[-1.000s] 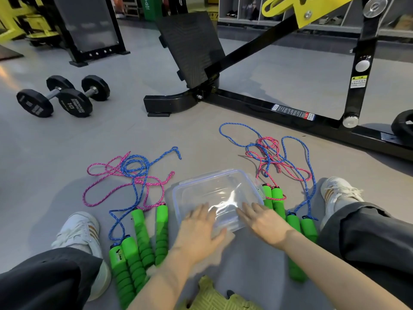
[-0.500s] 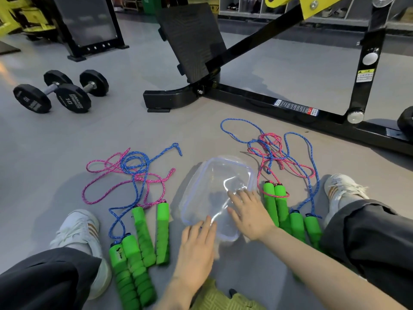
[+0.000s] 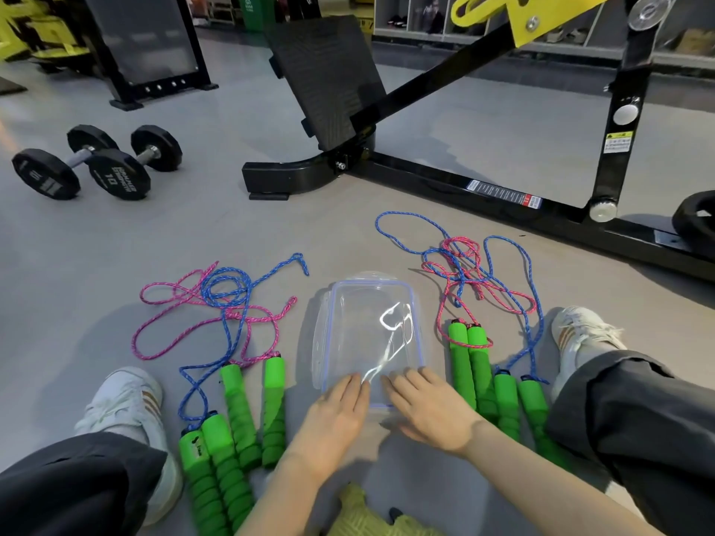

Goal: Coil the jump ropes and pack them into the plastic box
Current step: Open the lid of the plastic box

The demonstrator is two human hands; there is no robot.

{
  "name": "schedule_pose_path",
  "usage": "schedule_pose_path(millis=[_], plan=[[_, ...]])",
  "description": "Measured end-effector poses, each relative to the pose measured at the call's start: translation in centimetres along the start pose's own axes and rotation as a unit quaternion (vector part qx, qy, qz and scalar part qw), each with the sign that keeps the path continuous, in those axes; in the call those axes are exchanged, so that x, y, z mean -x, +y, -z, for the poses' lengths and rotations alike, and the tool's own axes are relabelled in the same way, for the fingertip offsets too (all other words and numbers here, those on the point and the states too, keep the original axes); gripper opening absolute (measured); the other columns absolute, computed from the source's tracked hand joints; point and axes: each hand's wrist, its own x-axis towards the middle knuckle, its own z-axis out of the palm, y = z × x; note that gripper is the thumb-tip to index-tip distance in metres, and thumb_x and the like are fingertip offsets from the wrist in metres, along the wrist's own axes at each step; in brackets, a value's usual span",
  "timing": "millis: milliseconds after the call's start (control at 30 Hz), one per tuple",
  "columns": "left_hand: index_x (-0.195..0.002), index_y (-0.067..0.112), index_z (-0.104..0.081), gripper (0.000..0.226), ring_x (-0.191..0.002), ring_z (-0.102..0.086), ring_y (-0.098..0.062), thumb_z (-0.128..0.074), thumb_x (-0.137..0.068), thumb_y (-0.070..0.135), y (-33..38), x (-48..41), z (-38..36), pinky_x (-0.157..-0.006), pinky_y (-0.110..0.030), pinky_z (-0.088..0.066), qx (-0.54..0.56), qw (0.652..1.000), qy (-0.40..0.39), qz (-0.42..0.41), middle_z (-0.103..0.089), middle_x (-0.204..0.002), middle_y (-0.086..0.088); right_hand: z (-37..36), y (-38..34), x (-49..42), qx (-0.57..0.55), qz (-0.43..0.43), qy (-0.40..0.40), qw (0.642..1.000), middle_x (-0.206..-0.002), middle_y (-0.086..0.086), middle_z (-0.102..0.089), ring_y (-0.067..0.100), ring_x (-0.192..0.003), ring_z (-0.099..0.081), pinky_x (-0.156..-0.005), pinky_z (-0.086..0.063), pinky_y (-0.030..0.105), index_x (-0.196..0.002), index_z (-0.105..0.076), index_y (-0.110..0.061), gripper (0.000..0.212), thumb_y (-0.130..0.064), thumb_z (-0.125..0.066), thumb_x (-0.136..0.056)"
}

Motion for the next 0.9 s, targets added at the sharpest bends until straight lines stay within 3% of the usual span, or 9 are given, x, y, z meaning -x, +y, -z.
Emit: schedule_pose_path(millis=[100,200,333,467,600,667,767,833,900], plan=[[-0.107,0.005,-0.060,0.048,-0.091,-0.070,-0.017,-0.034,-0.066,0.006,-0.4,0.1,0.0,-0.062,-0.022,-0.056,-0.009,1.000,0.000,-0.028,-0.073,-0.097,-0.008,0.0,0.1,-0.2,0.025,0.036,0.020,0.999,-0.093,0.007,-0.048,0.021,-0.072,-0.055,-0.059,-0.044,0.028,-0.104,-0.050,-0.011,0.046,-0.030,-0.069,-0.067],[-0.102,0.006,-0.048,0.038,-0.088,-0.069,-0.015,-0.035,-0.066,0.006,-0.7,-0.3,0.4,-0.055,-0.020,-0.054,0.012,0.999,-0.008,-0.036,-0.072,-0.093,-0.006,0.6,0.0,-0.3,0.050,0.064,0.003,0.997,-0.084,0.005,-0.054,0.020,-0.062,-0.054,-0.053,-0.042,0.025,-0.091,-0.061,-0.017,0.021,-0.020,-0.055,-0.071],[-0.086,0.008,-0.073,0.043,-0.084,-0.071,-0.015,-0.036,-0.065,0.006,-1.1,-0.6,0.7,-0.048,-0.019,-0.050,0.004,0.999,-0.013,-0.050,-0.072,-0.087,-0.006,1.8,-0.1,-0.5,0.117,0.121,-0.059,0.984,-0.063,0.003,-0.054,0.017,-0.048,-0.045,-0.047,-0.031,0.023,-0.070,-0.066,-0.016,0.022,-0.007,-0.046,-0.068],[-0.079,0.008,-0.076,0.043,-0.083,-0.071,-0.013,-0.036,-0.064,0.006,-1.0,-0.8,1.1,-0.051,-0.019,-0.051,-0.008,0.998,-0.028,-0.056,-0.073,-0.085,-0.005,3.4,-0.7,-1.3,0.181,0.135,-0.084,0.970,-0.050,0.003,-0.047,0.010,-0.044,-0.037,-0.050,-0.017,0.024,-0.055,-0.059,-0.014,0.039,0.007,-0.028,-0.060],[-0.074,0.007,-0.076,0.029,-0.076,-0.071,-0.013,-0.052,-0.058,0.009,-0.8,-1.1,1.2,-0.052,-0.019,-0.052,-0.007,0.994,-0.079,-0.069,-0.073,-0.080,-0.006,3.0,-1.8,-1.4,0.186,0.078,-0.026,0.979,-0.050,0.003,-0.056,0.014,-0.040,-0.047,-0.046,-0.030,0.018,-0.069,-0.062,-0.003,0.051,0.013,-0.014,-0.073],[-0.071,0.008,-0.076,0.033,-0.071,-0.071,-0.013,-0.046,-0.059,0.009,-0.9,-1.4,1.2,-0.051,-0.019,-0.053,-0.018,0.992,-0.103,-0.073,-0.073,-0.076,-0.005,3.1,-2.1,-1.6,0.174,0.056,0.001,0.983,-0.051,0.001,-0.060,0.016,-0.038,-0.051,-0.044,-0.035,0.017,-0.081,-0.055,-0.001,0.046,0.012,-0.012,-0.077],[-0.070,0.006,-0.077,0.046,-0.070,-0.072,-0.013,-0.032,-0.060,0.007,-0.8,-1.6,1.4,-0.053,-0.021,-0.054,-0.043,0.991,-0.109,-0.058,-0.073,-0.074,-0.007,3.7,-2.2,-2.0,0.184,0.065,-0.003,0.981,-0.050,0.008,-0.057,0.015,-0.037,-0.052,-0.042,-0.037,0.016,-0.061,-0.070,-0.009,0.051,0.006,-0.022,-0.066],[-0.069,0.006,-0.077,0.046,-0.069,-0.072,-0.014,-0.032,-0.060,0.008,-0.7,-1.6,1.4,-0.058,-0.021,-0.054,-0.062,0.991,-0.098,-0.062,-0.073,-0.074,-0.008,3.7,-2.3,-2.3,0.194,0.061,-0.017,0.979,-0.065,0.011,-0.054,0.015,-0.037,-0.050,-0.042,-0.036,0.016,-0.055,-0.071,-0.012,0.055,0.008,-0.021,-0.063],[-0.067,0.007,-0.077,0.045,-0.068,-0.072,-0.014,-0.032,-0.061,0.008,-0.5,-1.7,1.8,-0.058,-0.021,-0.054,-0.088,0.987,-0.118,-0.061,-0.073,-0.072,-0.008,3.3,-2.8,-2.5,0.194,0.045,-0.038,0.979,-0.053,0.012,-0.053,0.015,-0.035,-0.048,-0.042,-0.035,0.017,-0.056,-0.072,-0.011,0.047,0.010,-0.029,-0.058]])
